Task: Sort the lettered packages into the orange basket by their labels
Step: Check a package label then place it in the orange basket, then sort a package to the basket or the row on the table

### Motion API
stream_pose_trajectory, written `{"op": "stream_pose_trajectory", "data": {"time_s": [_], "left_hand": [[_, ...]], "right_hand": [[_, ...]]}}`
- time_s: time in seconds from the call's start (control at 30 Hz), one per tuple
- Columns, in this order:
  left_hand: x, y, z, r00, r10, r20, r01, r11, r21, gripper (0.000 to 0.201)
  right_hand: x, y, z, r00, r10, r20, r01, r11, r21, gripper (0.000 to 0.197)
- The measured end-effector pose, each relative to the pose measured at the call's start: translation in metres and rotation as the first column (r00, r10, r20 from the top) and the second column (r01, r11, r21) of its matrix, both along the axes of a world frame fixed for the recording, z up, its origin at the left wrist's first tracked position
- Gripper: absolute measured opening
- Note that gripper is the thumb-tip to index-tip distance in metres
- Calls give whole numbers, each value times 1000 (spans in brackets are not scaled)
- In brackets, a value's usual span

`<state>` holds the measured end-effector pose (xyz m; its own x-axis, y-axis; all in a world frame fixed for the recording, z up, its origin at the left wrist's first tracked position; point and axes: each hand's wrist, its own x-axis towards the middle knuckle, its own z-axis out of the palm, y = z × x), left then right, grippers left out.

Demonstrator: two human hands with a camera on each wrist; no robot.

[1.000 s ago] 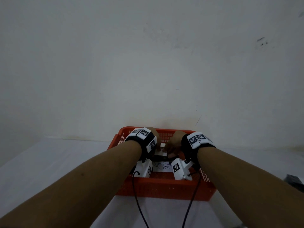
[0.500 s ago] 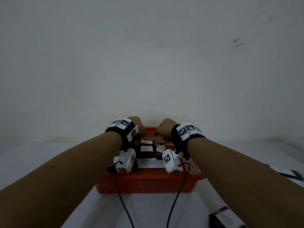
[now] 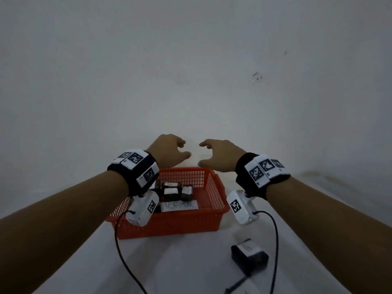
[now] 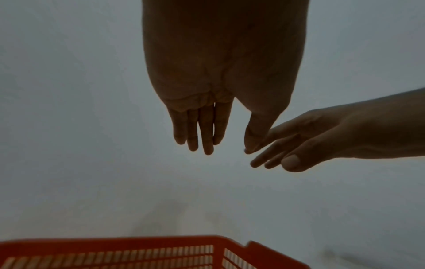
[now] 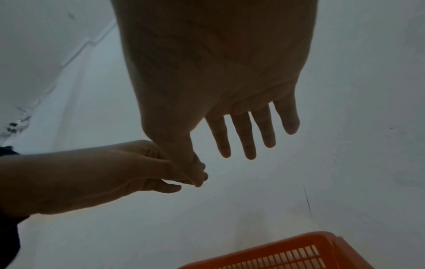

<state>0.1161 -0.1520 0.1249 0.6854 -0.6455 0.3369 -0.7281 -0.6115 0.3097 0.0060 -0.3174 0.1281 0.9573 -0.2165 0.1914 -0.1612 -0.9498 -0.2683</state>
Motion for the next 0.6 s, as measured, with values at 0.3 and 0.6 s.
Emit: {"op": "stream_pose_trajectory", "data": {"time_s": [0.3, 0.6], "left_hand": [[-123, 7, -47, 972, -217, -87, 225, 970, 88, 49], [-163, -7, -116, 963, -222, -151, 253, 938, 237, 61]], "right_hand": [[-117, 10, -47, 992, 69, -102, -63, 996, 58, 77], [-186, -16, -99, 978, 40, -204, -30, 998, 54, 83]]}}
